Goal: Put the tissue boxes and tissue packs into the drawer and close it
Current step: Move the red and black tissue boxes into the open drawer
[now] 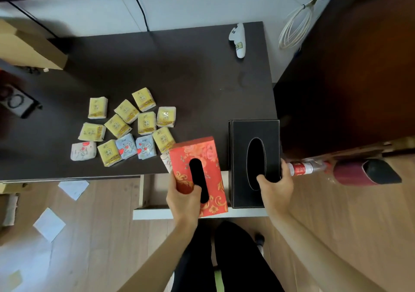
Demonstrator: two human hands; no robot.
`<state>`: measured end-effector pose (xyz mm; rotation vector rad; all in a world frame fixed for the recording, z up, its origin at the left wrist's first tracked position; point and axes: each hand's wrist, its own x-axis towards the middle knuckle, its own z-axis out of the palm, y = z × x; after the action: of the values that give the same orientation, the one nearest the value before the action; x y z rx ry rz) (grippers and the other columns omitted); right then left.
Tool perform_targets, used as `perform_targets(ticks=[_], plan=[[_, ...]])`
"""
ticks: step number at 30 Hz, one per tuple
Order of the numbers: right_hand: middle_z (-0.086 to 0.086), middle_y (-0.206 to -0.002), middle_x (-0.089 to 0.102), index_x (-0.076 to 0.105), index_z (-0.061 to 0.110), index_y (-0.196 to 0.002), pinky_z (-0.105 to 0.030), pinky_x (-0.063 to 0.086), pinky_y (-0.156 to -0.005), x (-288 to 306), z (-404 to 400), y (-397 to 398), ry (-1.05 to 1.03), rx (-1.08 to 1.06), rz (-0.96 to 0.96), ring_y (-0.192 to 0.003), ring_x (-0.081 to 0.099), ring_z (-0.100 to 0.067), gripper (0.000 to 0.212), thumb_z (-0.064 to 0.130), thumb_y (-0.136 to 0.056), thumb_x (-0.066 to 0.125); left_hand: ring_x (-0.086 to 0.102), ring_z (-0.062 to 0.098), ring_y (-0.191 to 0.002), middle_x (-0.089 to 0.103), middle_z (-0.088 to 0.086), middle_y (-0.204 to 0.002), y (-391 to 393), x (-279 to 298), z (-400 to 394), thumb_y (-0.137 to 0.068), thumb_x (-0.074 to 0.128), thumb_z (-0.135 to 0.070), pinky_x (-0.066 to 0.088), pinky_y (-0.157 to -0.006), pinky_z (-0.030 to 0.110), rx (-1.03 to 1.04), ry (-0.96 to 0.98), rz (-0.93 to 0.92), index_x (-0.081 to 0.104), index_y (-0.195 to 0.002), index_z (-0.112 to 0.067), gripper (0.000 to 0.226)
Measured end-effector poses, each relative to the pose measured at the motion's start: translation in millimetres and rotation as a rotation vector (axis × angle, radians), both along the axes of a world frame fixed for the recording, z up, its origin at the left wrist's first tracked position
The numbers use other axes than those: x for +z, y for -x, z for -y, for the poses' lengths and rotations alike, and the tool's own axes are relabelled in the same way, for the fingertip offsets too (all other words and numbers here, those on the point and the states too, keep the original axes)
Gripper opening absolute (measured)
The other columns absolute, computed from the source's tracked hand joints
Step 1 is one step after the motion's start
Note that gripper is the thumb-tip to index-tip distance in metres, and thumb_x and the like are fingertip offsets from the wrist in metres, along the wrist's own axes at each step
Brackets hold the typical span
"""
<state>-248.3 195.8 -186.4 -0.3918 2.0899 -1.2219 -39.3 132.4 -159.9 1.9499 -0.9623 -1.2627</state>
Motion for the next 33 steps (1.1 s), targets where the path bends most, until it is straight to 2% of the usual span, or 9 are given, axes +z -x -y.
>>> perform_targets(ticks=[5,11,15,17,19,23,28,30,33], plan=[[0.005,-0.112,0.072,0.058,0.032,-0.129,-0.039,0.061,-0.090,-23.9,-16.9,-21.1,0.013,-0.009,-0.055,-0.105,0.070,-0.015,0.064,0.005,-0.073,0.074,0.066,-0.005,-0.090,0.070,-0.023,-0.099,-4.1,-22.3,-15.3,-0.077,0.074,-0.013,0.053,-0.067,0.011,-0.084,0.045,-0.013,0.055,-0.130,-0.039,0.062],[0.014,-0.117,0.068,0.055,0.031,-0.133,-0.017,0.055,-0.090,-37.2,-33.1,-31.4,0.031,0.016,-0.124,-0.111,0.066,-0.006,0.068,0.009,-0.072,0.075,0.066,-0.006,-0.096,0.069,-0.027,-0.105,-11.6,-38.8,-27.5,-0.079,0.076,-0.027,0.054,-0.075,0.011,-0.178,0.065,-0.035,0.049,-0.126,-0.058,0.063],[0.014,-0.119,0.066,0.054,0.033,-0.134,-0.010,0.051,-0.087,-36.3,-45.9,-35.9,-0.008,0.015,-0.132,-0.111,0.064,-0.002,0.069,0.007,-0.073,0.075,0.068,-0.001,-0.096,0.071,-0.021,-0.106,-18.6,-43.7,-37.3,-0.078,0.075,-0.018,0.055,-0.080,0.021,-0.208,0.020,-0.039,0.050,-0.132,-0.047,0.066],[0.013,-0.119,0.066,0.053,0.047,-0.128,-0.011,0.052,-0.082,-36.2,-54.5,-38.4,-0.055,0.018,-0.113,-0.108,0.065,-0.001,0.067,0.015,-0.073,0.074,0.066,-0.004,-0.098,0.069,-0.024,-0.107,-21.6,-44.1,-46.1,-0.078,0.076,-0.017,0.053,-0.079,0.017,-0.211,-0.006,-0.032,0.049,-0.132,-0.046,0.067],[0.012,-0.116,0.067,0.050,0.058,-0.120,-0.018,0.055,-0.080,-34.3,-69.1,-44.6,-0.101,0.024,-0.093,-0.104,0.067,-0.003,0.066,0.021,-0.071,0.073,0.063,-0.008,-0.099,0.067,-0.027,-0.107,-28.0,-41.2,-57.4,-0.078,0.075,-0.014,0.050,-0.075,0.010,-0.229,-0.034,-0.029,0.048,-0.131,-0.046,0.068],[0.011,-0.112,0.067,0.050,0.060,-0.115,-0.033,0.060,-0.084,-36.9,-100.6,-52.1,-0.183,0.035,-0.067,-0.100,0.069,-0.006,0.064,0.026,-0.066,0.074,0.059,-0.018,-0.095,0.064,-0.035,-0.101,-37.9,-39.2,-81.8,-0.080,0.076,-0.014,0.044,-0.062,-0.001,-0.249,-0.111,0.002,0.047,-0.129,-0.048,0.067],[0.023,-0.106,0.069,0.044,0.073,-0.112,-0.025,0.055,-0.084,-41.6,-128.2,-61.6,-0.248,0.044,-0.076,-0.099,0.068,0.002,0.070,0.032,-0.063,0.072,0.064,-0.003,-0.094,0.067,-0.019,-0.109,-47.8,-46.7,-106.6,-0.083,0.075,-0.019,0.055,-0.078,0.020,-0.279,-0.215,0.064,0.050,-0.134,-0.035,0.059],[0.017,-0.114,0.067,0.044,0.067,-0.119,-0.033,0.056,-0.094,-44.6,-136.0,-63.5,-0.276,0.049,-0.049,-0.107,0.066,-0.005,0.072,0.030,-0.065,0.074,0.064,0.002,-0.095,0.067,-0.015,-0.110,-50.5,-51.9,-112.0,-0.082,0.074,-0.018,0.056,-0.081,0.028,-0.289,-0.244,0.085,0.051,-0.133,-0.034,0.058],[0.005,-0.127,0.063,0.043,0.037,-0.140,-0.045,0.054,-0.104,-52.8,-141.8,-62.8,-0.311,0.062,-0.007,-0.118,0.062,-0.016,0.078,0.024,-0.070,0.075,0.062,0.001,-0.094,0.066,-0.015,-0.109,-50.8,-58.9,-113.1,-0.082,0.073,-0.016,0.053,-0.077,0.026,-0.300,-0.270,0.102,0.051,-0.131,-0.033,0.056]])
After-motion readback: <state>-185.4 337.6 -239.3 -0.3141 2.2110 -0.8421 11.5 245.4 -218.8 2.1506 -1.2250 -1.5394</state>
